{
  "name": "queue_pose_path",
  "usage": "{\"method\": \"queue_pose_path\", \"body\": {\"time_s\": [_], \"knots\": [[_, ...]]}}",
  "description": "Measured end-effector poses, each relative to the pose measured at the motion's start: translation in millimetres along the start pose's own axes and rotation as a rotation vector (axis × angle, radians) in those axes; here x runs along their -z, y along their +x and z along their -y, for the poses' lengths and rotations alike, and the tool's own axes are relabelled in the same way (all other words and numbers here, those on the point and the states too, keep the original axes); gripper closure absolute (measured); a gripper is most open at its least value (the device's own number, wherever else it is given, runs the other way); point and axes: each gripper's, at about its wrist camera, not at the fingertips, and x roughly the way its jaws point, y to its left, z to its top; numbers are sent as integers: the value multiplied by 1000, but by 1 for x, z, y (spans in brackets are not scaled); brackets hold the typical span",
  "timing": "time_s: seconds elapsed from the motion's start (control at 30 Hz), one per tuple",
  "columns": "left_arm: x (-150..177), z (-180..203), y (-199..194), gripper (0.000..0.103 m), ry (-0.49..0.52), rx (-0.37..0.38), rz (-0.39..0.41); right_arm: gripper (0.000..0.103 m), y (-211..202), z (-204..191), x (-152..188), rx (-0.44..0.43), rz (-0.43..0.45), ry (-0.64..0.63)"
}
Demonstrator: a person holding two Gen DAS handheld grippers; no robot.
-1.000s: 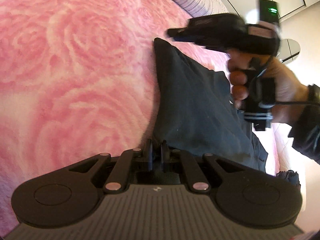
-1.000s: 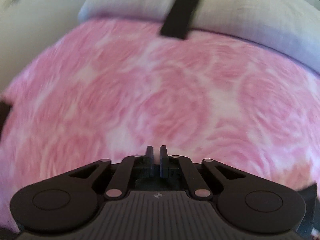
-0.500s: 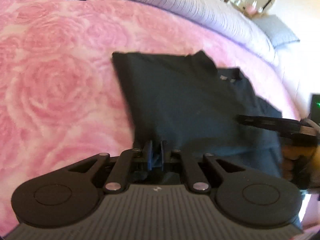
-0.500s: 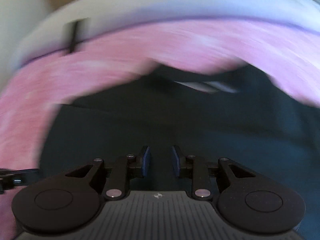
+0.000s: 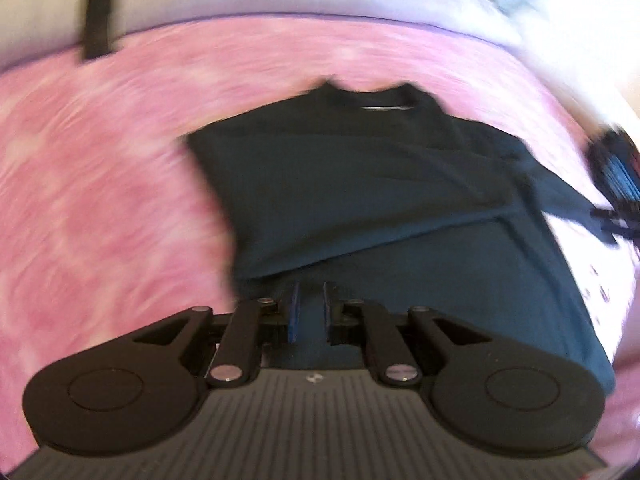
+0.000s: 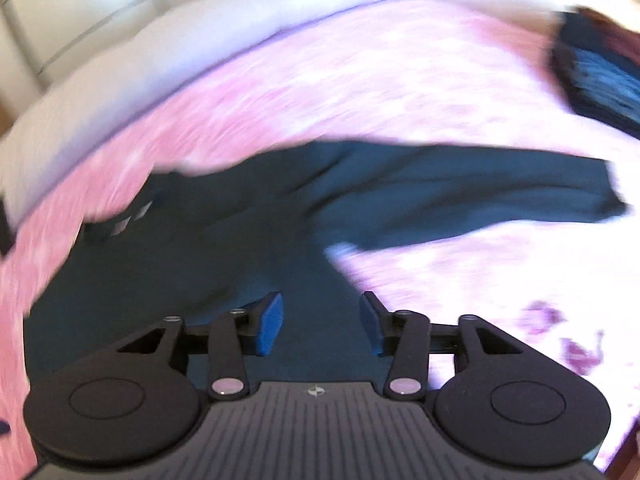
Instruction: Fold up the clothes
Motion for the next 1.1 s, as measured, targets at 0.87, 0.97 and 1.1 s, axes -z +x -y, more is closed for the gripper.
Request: {"method": "queue_pose_path", "body": {"time_s": [0.87,0.97,1.1], "knots": [[-59,379,136,56,478,108,-105,94,83,365,-58,-133,60,650],[-60,365,120,56,454,70,-94,95,69,348,-82,-105,84,563],[-55,332,91,56,396,7,-57,94,48,306,-119,-63,138,417]]}}
